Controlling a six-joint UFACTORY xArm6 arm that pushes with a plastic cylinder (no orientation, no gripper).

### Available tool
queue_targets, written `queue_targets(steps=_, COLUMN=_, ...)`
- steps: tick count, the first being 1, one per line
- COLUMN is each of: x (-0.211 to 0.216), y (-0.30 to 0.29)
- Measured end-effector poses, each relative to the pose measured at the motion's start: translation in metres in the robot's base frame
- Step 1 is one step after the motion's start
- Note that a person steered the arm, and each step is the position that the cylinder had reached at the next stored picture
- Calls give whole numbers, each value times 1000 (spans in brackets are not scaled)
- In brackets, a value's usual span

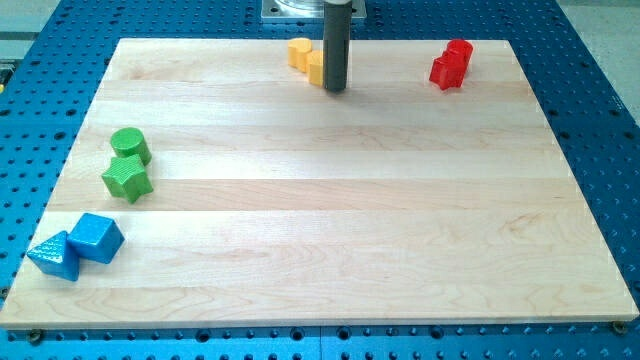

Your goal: Push the green blocks to the bottom right corner of the board

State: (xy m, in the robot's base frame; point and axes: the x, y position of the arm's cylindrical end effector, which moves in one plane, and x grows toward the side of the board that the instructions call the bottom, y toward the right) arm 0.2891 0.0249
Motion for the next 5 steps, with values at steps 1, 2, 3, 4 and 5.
queue_targets(steps=1, x=49, y=-5)
queue_targets(steps=2, x=59, y=-10)
queue_targets(steps=3, x=73, y=-10)
queue_targets(steps=4, x=67, y=-19)
queue_targets(steps=5, x=60, y=-55)
